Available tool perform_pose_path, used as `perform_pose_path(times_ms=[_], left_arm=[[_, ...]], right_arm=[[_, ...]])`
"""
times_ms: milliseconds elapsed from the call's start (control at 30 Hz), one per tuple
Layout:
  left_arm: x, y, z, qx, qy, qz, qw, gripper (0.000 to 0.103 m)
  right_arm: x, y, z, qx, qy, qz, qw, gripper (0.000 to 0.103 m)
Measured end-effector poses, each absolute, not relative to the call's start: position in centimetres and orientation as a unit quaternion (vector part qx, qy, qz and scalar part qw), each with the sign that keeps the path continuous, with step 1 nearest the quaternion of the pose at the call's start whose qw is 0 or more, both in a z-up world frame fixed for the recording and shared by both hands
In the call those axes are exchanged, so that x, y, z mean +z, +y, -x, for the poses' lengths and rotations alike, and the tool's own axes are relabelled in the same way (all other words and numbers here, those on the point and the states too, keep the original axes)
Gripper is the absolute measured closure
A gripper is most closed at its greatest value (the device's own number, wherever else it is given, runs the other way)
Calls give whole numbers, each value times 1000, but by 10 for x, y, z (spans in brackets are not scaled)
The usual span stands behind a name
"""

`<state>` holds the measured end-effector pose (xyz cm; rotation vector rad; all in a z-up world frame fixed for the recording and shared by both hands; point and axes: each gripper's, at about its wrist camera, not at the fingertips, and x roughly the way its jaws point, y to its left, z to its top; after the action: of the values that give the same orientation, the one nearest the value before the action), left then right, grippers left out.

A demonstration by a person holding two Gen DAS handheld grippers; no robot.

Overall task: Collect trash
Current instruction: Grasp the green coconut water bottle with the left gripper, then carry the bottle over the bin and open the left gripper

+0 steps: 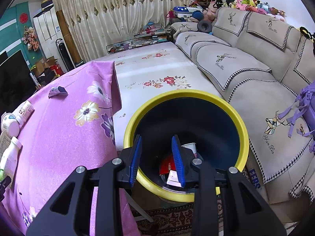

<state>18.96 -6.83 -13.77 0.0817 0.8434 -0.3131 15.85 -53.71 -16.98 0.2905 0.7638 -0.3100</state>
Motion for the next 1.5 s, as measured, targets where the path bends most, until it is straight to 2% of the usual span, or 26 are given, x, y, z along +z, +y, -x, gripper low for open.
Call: perform_pose_path(times_ms=[233,600,1500], left_arm=[[-123,-68,-185,-153,383,-50,910,51],[-63,-75,-163,-174,314,-62,931,51],[-26,-123,-151,-234,283,-76,927,51]], right_arm=[[-168,-536,-157,-147,365,-141,908,73],[-163,-535,-153,-145,359,-140,911,73],[-158,-549,-137,-150,345,-149,914,73]])
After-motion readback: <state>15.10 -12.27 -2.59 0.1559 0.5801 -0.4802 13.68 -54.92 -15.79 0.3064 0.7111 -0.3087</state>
